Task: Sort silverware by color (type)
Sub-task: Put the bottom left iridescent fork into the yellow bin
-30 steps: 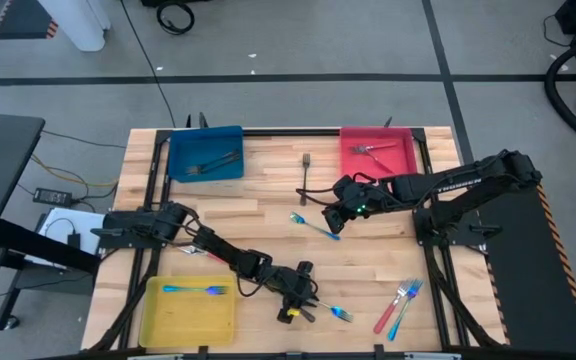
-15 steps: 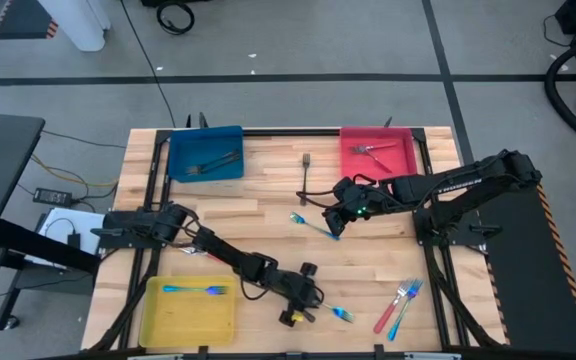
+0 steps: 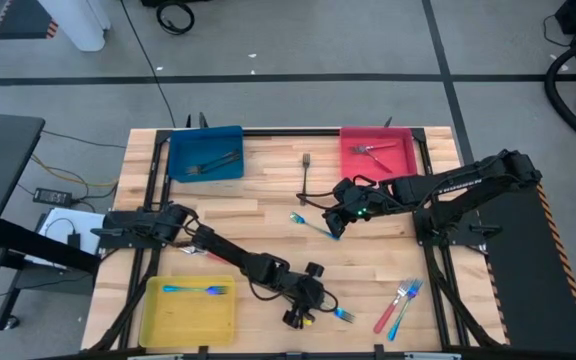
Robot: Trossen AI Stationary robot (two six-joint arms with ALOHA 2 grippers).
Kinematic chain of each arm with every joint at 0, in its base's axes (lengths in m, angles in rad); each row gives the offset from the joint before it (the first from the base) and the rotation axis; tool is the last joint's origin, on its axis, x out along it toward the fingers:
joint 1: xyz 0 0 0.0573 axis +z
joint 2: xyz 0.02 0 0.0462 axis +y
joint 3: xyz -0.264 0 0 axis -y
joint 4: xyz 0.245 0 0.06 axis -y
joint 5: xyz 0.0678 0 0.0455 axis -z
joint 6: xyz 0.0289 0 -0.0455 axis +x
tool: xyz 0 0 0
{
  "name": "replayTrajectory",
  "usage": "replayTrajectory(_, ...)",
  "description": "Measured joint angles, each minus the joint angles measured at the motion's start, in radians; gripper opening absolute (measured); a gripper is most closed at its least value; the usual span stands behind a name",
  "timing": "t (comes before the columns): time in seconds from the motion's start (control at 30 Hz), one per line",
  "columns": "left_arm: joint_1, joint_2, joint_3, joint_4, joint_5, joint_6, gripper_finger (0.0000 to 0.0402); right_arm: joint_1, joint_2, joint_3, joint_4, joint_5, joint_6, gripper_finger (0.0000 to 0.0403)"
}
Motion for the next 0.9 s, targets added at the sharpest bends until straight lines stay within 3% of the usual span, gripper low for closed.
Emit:
replayTrajectory(0.33,0.005,0.001,0.036,-0.113,0.001,0.007,0.0092,0.016,0.000,0.000,0.000,0.000,0.000,0.0096)
replayTrajectory(0.9,0.040,0.000,0.038,-0.150,0.046,-0.001,0.0092,0.016,0.000,0.000,0.000,0.000,0.001,0.0096)
